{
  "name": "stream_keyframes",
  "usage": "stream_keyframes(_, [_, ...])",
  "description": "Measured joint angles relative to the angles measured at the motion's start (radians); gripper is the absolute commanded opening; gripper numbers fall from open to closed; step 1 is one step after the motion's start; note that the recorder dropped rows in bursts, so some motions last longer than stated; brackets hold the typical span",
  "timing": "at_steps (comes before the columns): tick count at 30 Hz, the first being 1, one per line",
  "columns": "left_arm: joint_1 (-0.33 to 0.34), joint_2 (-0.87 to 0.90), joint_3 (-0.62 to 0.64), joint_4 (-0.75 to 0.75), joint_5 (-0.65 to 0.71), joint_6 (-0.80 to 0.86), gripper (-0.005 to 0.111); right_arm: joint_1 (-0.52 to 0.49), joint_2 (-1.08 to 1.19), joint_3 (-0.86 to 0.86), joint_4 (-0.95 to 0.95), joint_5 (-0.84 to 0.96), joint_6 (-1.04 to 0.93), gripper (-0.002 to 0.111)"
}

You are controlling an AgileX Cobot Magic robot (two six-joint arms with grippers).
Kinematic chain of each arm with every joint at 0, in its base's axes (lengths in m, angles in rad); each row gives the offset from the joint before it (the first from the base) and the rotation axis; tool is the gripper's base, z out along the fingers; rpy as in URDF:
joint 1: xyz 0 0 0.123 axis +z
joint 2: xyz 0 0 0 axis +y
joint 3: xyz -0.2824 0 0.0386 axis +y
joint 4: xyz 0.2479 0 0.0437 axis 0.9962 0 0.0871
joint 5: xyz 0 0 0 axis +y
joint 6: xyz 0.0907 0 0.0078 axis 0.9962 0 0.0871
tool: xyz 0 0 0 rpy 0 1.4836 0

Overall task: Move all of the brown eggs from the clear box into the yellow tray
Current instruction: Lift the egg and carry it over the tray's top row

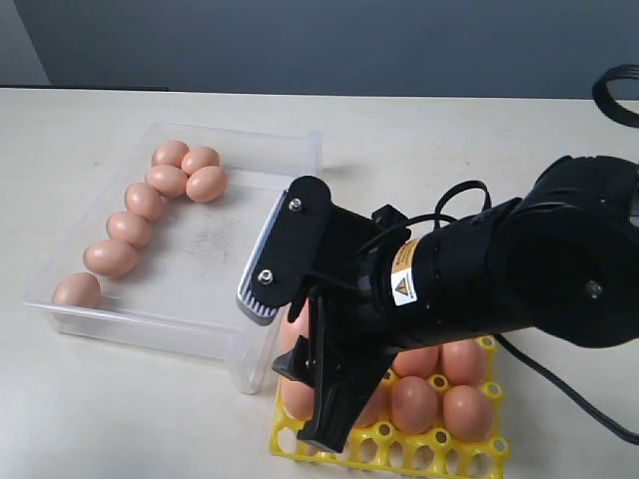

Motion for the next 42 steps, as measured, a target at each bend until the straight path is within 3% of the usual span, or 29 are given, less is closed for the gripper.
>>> stream_keyframes(9, [0.000,0.000,0.000,0.000,0.000,0.000,0.000,0.000,0.000,0.000,-0.002,-0.012,0.000,-0.001])
stream_keyframes(21, [0.000,0.000,0.000,0.000,0.000,0.000,0.000,-0.002,0.000,0.000,-0.012,-0.170,0.002,-0.001])
stream_keyframes(28, [0.000,0.000,0.000,0.000,0.000,0.000,0.000,-0.069,0.002,0.000,-0.012,-0.303,0.090,-0.001])
stream_keyframes(42, [0.000,0.000,0.000,0.000,0.000,0.000,0.000,-0.093,0.008,0.000,-0.012,-0.324,0.108,-0.001])
